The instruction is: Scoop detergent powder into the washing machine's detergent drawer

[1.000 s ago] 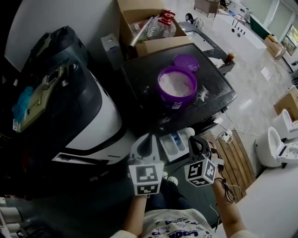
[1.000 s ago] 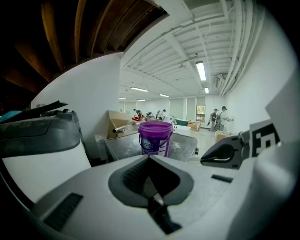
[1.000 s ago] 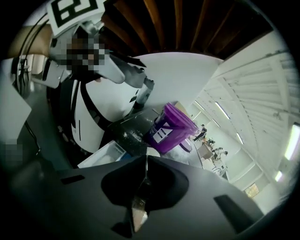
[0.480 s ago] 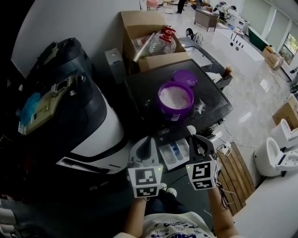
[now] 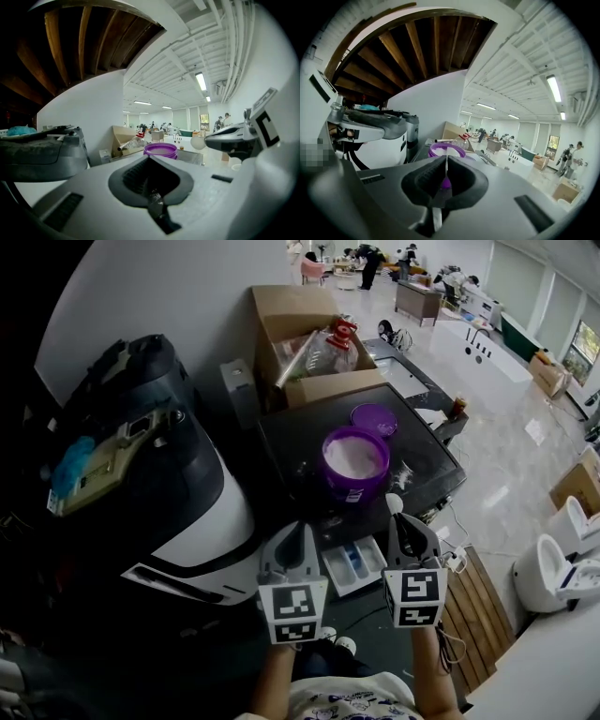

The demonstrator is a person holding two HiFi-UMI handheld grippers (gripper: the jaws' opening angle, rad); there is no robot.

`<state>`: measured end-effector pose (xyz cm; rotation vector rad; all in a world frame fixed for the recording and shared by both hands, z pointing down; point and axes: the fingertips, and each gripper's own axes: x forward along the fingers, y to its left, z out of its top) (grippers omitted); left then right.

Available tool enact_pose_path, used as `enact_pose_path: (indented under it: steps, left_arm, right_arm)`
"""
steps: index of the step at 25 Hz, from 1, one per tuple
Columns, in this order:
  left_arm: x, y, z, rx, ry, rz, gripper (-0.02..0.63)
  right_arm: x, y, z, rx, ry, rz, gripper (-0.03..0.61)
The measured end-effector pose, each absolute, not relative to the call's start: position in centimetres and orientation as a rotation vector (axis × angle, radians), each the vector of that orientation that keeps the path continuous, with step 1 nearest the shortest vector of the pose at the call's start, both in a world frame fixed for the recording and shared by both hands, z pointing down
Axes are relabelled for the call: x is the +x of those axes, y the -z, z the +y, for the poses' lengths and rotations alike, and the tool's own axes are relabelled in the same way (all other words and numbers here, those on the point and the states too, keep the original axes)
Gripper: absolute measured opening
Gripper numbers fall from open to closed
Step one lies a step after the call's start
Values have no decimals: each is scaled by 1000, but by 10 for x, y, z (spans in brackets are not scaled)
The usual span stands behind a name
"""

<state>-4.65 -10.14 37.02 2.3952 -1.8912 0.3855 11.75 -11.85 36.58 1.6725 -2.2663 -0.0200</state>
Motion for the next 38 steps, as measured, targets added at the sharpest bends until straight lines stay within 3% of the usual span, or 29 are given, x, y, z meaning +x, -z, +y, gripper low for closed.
enact_pose_path:
  steps: [38]
  left_arm:
    - [-42,-330,-104,2434,-301,-1968,2]
  right_arm:
    - [135,-321,-116,1833,-30,-2367,21]
